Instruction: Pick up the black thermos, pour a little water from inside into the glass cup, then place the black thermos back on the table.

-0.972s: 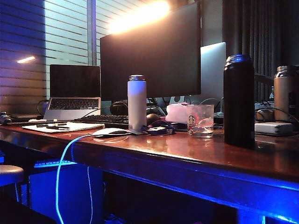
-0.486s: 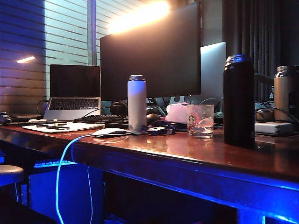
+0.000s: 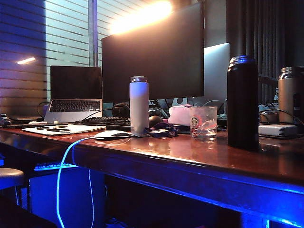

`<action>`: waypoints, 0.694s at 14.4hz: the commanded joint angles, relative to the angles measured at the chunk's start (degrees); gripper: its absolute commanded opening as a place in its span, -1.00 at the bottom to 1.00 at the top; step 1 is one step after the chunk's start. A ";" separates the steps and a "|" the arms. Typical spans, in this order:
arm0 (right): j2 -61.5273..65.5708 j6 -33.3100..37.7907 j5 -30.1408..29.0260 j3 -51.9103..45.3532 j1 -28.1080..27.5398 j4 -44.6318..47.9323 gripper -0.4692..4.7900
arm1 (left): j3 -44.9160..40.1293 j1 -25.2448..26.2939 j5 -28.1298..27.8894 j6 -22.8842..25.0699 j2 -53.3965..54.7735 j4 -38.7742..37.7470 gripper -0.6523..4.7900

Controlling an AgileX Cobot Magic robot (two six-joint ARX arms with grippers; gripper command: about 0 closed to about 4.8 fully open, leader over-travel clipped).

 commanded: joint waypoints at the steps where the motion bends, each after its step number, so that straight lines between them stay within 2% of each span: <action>1: -0.07 -0.31 0.50 -0.39 -5.86 -0.13 -0.84 | -0.17 0.07 0.52 0.20 -0.15 -1.01 -0.77; 3: -0.07 -0.26 -1.88 -0.44 -7.52 -0.07 -0.84 | -0.17 0.07 0.52 0.20 -0.15 -1.01 -0.77; 7: -0.07 0.55 -10.01 -0.46 -7.37 -0.13 -0.84 | -0.17 0.07 0.52 0.20 -0.15 -1.01 -0.77; 10: -0.07 -0.35 -7.52 -0.46 -7.23 -0.11 -0.84 | -0.17 0.07 0.52 0.17 -0.15 -1.01 -0.77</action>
